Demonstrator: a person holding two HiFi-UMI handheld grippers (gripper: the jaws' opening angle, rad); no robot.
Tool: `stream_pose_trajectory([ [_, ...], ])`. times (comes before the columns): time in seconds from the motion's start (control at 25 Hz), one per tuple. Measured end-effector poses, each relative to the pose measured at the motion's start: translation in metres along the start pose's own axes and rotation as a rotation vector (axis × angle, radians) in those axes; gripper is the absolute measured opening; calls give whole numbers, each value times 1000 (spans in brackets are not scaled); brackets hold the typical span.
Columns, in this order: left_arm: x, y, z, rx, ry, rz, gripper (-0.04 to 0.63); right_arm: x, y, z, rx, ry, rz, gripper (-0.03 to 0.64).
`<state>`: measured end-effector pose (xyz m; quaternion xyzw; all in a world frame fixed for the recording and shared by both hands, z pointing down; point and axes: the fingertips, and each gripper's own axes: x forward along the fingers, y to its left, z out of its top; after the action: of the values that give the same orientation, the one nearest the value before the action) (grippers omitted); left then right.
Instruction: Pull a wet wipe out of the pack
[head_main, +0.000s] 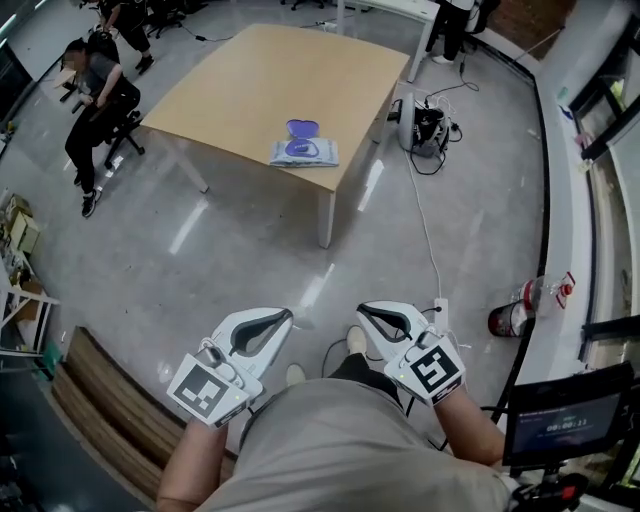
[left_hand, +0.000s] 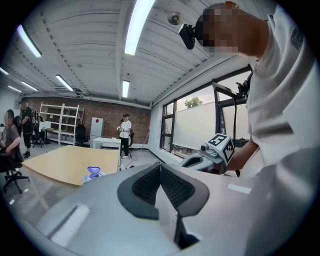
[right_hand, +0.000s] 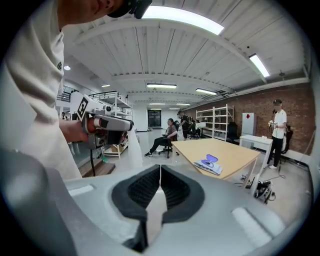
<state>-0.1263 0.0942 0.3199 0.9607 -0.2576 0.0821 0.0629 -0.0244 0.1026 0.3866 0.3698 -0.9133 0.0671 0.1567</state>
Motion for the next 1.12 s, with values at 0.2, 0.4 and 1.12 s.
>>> stream_pose_trajectory([
  [0.2, -77, -12, -33, -16, 28, -41, 8, 3, 84, 9, 2, -13, -35, 6],
  [0.4, -114, -27, -55, -4, 37, -84, 8, -5, 135, 4, 25, -1, -52, 6],
  [1.12, -103, -157, -41, -17, 16, -49, 8, -124, 173, -23, -41, 7, 11, 6],
])
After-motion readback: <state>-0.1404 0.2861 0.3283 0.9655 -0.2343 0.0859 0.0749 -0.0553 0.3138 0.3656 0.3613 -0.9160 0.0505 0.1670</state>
